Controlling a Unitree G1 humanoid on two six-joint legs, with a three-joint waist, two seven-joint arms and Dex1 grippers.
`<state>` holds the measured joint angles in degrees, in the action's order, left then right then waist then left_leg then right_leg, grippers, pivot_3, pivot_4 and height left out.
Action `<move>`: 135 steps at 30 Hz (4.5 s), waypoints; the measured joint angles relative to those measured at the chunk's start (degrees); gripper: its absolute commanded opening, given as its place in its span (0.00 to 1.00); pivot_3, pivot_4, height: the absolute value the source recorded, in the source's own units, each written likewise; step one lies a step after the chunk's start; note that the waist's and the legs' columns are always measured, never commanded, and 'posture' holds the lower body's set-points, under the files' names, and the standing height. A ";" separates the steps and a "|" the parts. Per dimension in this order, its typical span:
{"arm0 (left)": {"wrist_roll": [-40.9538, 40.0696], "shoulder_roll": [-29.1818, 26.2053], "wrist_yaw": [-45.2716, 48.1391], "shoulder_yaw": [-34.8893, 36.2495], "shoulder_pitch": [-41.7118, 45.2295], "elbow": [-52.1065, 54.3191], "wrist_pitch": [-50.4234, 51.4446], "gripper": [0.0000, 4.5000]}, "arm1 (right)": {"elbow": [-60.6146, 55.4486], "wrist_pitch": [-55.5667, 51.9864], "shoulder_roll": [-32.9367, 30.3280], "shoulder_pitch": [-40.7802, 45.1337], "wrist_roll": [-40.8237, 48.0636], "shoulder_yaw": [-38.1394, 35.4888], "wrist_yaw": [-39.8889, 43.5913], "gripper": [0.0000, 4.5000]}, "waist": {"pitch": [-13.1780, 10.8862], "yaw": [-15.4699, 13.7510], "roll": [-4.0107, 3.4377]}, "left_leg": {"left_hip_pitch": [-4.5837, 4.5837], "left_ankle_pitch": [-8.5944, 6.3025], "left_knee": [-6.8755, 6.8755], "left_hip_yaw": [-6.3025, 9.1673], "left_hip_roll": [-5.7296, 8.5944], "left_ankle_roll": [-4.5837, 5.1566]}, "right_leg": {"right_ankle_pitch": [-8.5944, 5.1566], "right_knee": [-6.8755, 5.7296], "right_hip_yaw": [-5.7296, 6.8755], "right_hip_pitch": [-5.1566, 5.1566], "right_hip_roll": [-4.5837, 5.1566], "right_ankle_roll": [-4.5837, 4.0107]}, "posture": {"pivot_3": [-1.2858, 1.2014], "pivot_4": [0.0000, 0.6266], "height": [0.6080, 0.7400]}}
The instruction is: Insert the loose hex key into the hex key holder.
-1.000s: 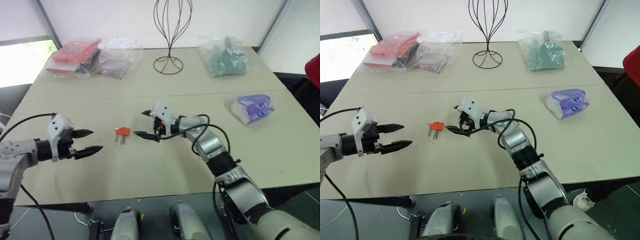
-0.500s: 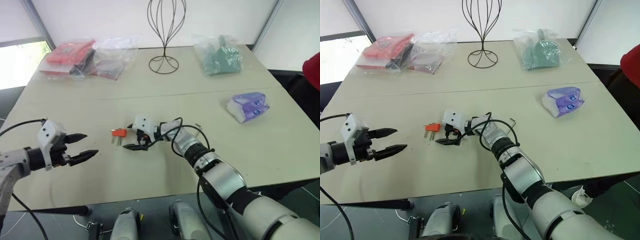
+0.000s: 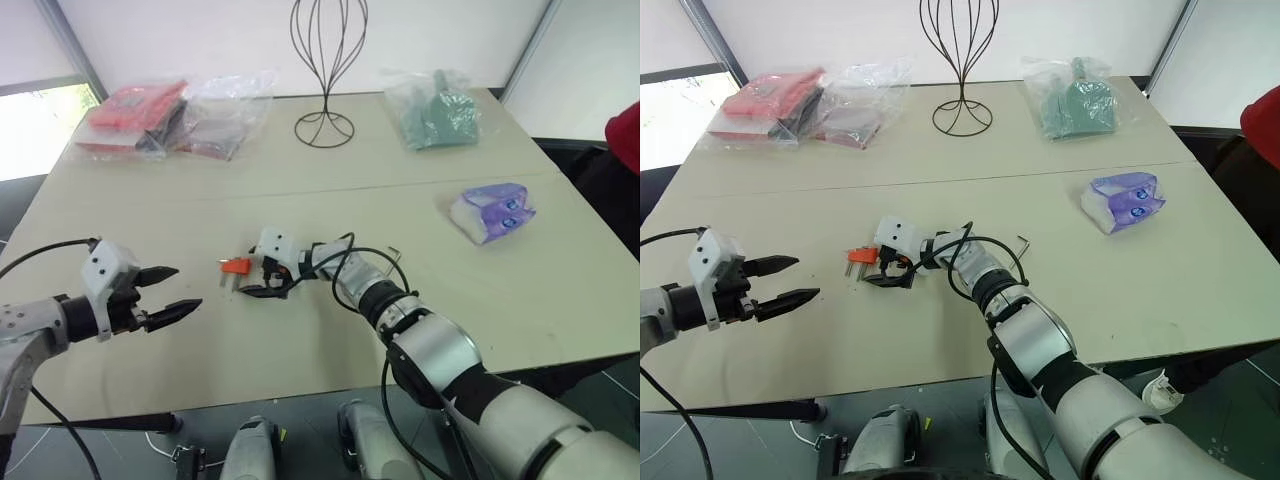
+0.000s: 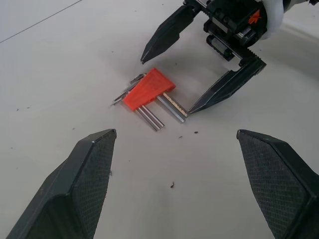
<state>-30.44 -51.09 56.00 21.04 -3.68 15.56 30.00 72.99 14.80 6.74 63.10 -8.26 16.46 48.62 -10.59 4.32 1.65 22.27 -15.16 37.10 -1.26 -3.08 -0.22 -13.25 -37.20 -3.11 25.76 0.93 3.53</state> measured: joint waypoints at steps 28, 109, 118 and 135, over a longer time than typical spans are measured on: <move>2.58 1.72 -1.43 -2.73 1.69 -0.91 -2.03 0.90 | -2.04 -3.90 3.46 -2.78 -1.51 -4.14 -1.31 0.47 | 0.01 0.47 0.00 | 0.00 0.02 -0.05 0.00 0.00 -0.04 | 0.04 0.01 0.01 0.02 0.01 -0.04 | 0.52 0.24 1.00; 1.99 16.59 27.72 -20.30 55.87 -45.85 2.13 0.00 | -39.07 37.28 -30.54 -5.35 -22.59 5.61 -25.45 0.23 | -0.07 1.03 0.09 | 0.16 0.07 0.08 0.02 0.10 -0.06 | 0.11 -0.05 -0.14 0.14 -0.15 0.20 | 0.52 0.24 1.00; 2.35 17.09 27.34 -20.25 55.87 -45.86 1.67 0.00 | -39.07 37.15 -30.80 -5.45 -22.44 5.61 -25.25 0.23 | -0.07 1.08 0.09 | 0.16 0.07 0.08 0.02 0.10 -0.06 | 0.11 -0.05 -0.14 0.14 -0.15 0.20 | 0.52 0.24 1.00; 2.37 17.52 25.97 -20.12 55.85 -45.87 1.00 0.21 | -39.07 36.16 -30.78 -5.46 -22.41 5.60 -25.30 0.23 | -0.07 1.06 0.09 | 0.16 0.07 0.09 0.02 0.10 -0.07 | 0.11 -0.06 -0.15 0.14 -0.15 0.20 | 0.52 0.24 1.00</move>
<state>-28.07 -33.57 81.97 0.93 52.17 -30.31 31.00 33.92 50.97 -24.03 57.65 -30.67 22.06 23.32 -10.67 5.38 1.75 22.43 -15.09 37.18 -1.23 -2.98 -0.29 -13.14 -37.26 -3.25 25.90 0.78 3.74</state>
